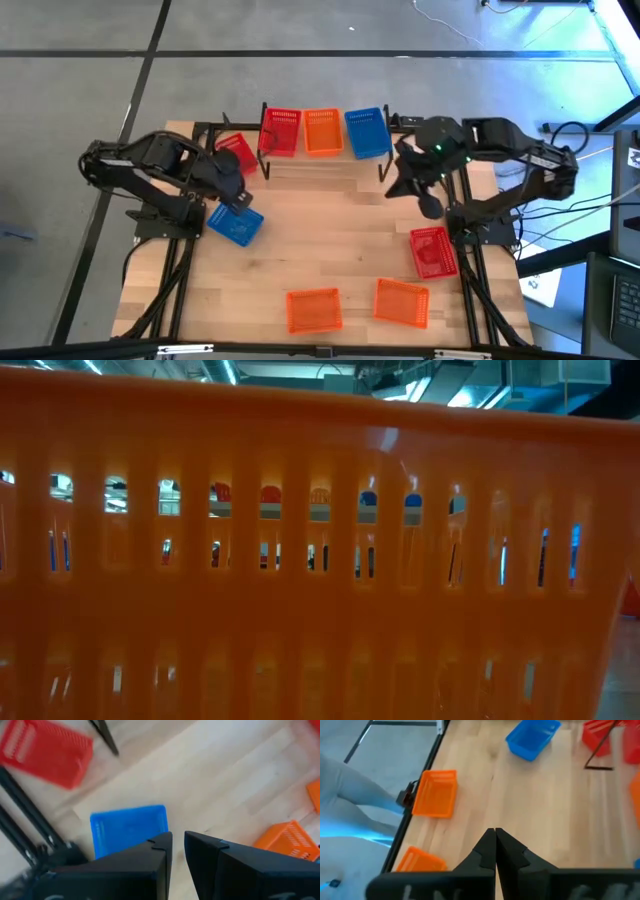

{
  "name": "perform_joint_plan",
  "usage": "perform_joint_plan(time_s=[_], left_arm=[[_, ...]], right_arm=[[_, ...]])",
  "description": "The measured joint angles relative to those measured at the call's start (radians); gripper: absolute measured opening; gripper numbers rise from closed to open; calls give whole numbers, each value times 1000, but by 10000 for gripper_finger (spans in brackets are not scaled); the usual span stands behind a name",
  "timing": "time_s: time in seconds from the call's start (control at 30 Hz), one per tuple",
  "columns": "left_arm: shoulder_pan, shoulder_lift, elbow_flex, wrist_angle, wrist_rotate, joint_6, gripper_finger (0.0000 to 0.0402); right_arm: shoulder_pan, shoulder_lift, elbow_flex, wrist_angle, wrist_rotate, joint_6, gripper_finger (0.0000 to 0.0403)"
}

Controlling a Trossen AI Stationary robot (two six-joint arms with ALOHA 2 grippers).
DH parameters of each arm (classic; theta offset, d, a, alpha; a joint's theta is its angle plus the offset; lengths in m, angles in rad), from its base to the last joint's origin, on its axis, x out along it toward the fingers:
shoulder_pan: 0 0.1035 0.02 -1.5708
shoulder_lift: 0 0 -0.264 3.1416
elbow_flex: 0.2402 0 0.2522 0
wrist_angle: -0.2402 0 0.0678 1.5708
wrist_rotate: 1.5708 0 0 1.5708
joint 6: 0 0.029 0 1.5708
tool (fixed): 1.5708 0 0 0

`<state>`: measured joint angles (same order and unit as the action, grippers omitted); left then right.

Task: Stack baskets on shelf by color
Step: Stack the right orange basket into the orange basket on the shelf

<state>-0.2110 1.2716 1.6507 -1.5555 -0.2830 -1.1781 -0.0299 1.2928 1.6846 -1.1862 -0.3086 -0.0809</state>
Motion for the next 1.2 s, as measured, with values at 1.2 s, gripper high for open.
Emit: perform_joint_plan(time_s=[1.2], left_arm=[[-378, 1, -306, 608, 63, 318, 41]], right_arm=[[497, 233, -204, 312, 10, 649, 2]])
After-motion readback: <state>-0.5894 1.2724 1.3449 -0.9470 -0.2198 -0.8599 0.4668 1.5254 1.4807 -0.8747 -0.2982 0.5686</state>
